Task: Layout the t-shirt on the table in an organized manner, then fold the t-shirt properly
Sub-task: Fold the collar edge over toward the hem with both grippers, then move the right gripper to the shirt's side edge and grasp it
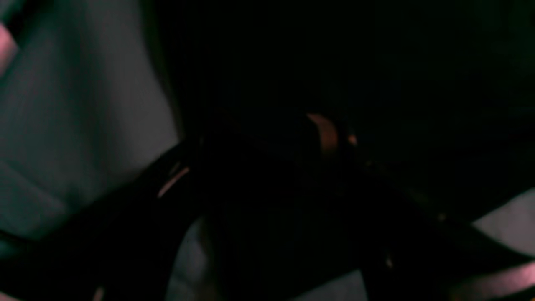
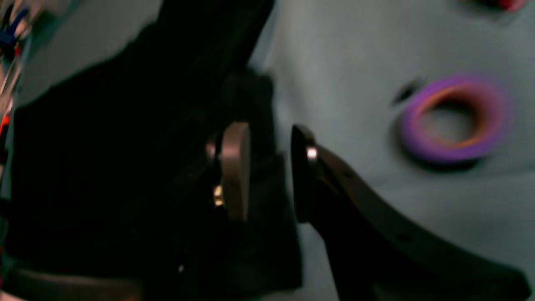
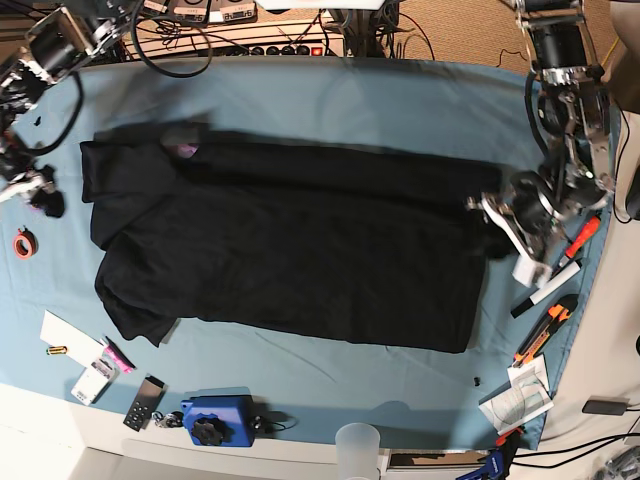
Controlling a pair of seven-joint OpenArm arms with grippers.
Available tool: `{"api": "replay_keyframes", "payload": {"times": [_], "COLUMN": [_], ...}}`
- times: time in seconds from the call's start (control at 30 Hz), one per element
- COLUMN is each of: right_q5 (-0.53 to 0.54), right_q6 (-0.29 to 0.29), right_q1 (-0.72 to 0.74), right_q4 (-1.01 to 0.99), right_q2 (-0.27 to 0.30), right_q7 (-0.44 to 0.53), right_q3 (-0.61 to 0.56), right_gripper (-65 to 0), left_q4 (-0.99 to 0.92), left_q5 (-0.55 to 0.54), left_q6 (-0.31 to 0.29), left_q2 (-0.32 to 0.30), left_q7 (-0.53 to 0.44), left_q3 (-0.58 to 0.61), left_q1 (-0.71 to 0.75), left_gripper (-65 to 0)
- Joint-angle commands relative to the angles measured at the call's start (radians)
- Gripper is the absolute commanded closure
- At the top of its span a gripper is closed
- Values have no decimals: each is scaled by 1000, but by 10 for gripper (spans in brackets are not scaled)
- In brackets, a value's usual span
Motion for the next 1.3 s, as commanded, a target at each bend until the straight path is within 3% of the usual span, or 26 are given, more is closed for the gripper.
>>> {"api": "replay_keyframes", "payload": {"times": [0.0,0.17,0.27,0.43,0.57,0.67,0.77,0.83,1.07,1.27], "right_q5": [27,-114,-275,-521,-688,-782,-812,-813,-885,-853], "right_q6": [8,6,-22,-72,-191,-225,-273,-274,-316,-242], "right_q1": [28,88,103,159,264,364,443,476,453,373], "right_q4": [25,25,21,17,-75,-249,-445,-537,-637,-640], "right_q2": [30,35,40,47,46,46,46,43,41,37], "right_q7": [24,109,293,550,642,704,789,824,883,930], "right_q3": [12,19,-36,-249,-444,-558,-626,-645,-649,-649], "right_gripper": [-176,-176,-176,-176,-176,-176,-176,-176,-176,-176], "left_q4": [24,26,26,26,26,26,26,26,26,26], "left_q5": [-16,-8,-8,-8,-8,-8,-8,-8,-9,-13], "left_q6": [-5,-5,-4,-4,-4,-4,-4,-4,-4,-5], "left_q2": [-14,-21,-50,-77,-76,-74,-74,-74,-71,-46], "left_q7": [-17,-17,-17,-21,-21,-18,-18,-18,-21,-23], "left_q3": [-19,-85,-93,-93,-93,-93,-93,-93,-93,-93], "left_q1": [-28,-60,-62,-62,-62,-61,-61,-61,-61,-61], "left_gripper": [-301,-301,-301,-301,-301,-301,-301,-301,-301,-301]}}
